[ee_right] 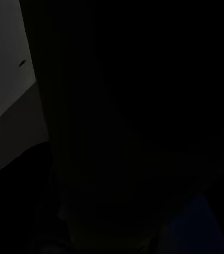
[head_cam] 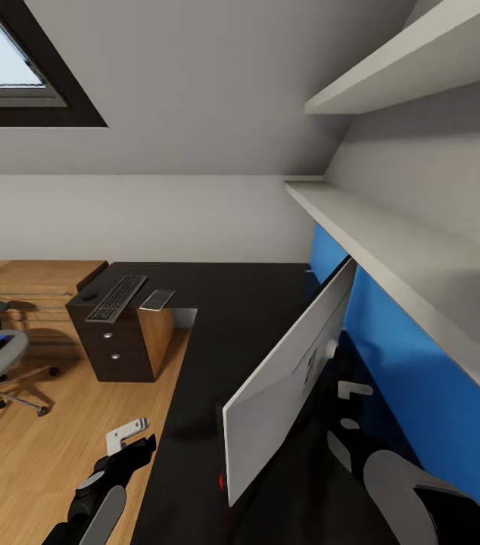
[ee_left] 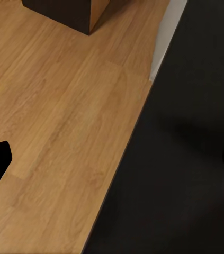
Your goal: In the bedroom, organize the workspace by keeping the computer under the desk, ensuring the monitor is on the desk, placing the keyboard on the desk next to the monitor, placing the mouse on the desk next to the keyboard, moving the folder from the swivel chair onto the desk next to the mouse, stacking the notebook on top of the folder with the pen on top of the notebook, and positioning the swivel chair next to the desk.
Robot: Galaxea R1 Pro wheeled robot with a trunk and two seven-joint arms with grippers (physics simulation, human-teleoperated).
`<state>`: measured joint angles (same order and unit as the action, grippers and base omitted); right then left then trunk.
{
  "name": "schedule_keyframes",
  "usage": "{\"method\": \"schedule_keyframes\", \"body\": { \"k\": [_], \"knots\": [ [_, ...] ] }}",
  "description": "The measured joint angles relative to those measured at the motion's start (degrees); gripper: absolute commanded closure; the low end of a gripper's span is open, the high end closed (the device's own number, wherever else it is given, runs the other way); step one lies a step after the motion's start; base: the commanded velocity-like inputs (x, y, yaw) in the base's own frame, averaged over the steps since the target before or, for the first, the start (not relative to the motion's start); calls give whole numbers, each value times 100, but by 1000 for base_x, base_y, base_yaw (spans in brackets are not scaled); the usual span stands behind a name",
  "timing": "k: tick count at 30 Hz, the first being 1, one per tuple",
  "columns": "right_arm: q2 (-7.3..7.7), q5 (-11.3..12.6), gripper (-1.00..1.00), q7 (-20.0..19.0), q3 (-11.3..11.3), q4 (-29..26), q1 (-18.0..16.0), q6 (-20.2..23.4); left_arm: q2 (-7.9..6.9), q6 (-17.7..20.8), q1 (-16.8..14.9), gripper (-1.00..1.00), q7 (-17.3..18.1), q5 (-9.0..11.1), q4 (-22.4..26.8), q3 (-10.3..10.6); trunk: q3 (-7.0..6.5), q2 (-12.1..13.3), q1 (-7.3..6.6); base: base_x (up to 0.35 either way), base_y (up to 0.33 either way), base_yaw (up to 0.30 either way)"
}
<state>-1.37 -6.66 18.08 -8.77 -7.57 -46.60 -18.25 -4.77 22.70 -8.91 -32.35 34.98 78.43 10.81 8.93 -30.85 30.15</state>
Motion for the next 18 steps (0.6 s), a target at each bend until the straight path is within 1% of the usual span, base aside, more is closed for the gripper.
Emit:
{"method": "schedule_keyframes", "body": {
  "k": [7, 13, 18],
  "knots": [
    [0, 5, 100, 0, 4, 1, 0, -3, 0, 2, 0, -100, 0, 3, 0, -3, 0, 0, 0, 5, 0, 0],
    [0, 2, 100, 1, 0, 0, 0, -1, 0, -2, 0, -100, 0, 2, 2, -1, 0, 0, -1, 126, 0, 0],
    [0, 1, 100, 0, 2, 0, 0, 0, 0, -2, 0, -100, 0, 0, 3, -2, 0, 0, 0, 32, 0, 0]
  ]
}}
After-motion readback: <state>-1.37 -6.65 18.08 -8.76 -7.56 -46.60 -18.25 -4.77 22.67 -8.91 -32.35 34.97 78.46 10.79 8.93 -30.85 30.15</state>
